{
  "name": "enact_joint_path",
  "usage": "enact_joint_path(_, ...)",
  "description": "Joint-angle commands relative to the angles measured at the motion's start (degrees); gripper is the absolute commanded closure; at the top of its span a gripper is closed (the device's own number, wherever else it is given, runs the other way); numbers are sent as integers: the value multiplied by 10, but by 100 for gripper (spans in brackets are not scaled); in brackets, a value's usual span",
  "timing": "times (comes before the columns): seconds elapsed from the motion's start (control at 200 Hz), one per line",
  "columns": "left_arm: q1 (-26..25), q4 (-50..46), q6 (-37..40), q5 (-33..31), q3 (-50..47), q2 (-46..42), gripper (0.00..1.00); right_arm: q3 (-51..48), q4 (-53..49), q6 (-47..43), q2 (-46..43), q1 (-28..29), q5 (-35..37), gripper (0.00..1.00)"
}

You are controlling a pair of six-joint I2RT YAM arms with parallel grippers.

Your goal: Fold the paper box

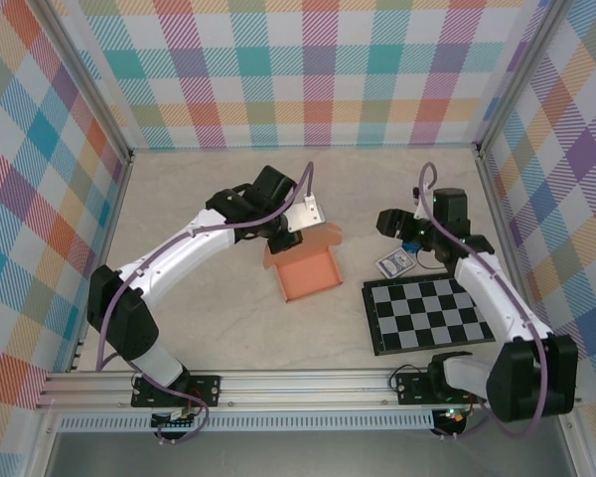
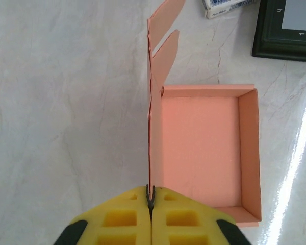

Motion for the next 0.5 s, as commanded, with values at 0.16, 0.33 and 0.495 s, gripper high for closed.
enact_joint_path(0.16,1,31,-18,3,60,26,33,82,-167,-28,38,-27,-124,24)
enact_joint_path(0.33,5,87,-121,-1,-7,-84,4,143,-201,-73,103,-34,-182,24)
enact_joint_path(0.495,34,129,-338,-79,-124,-209,0,222,-233,-61,194,-27,-198,24)
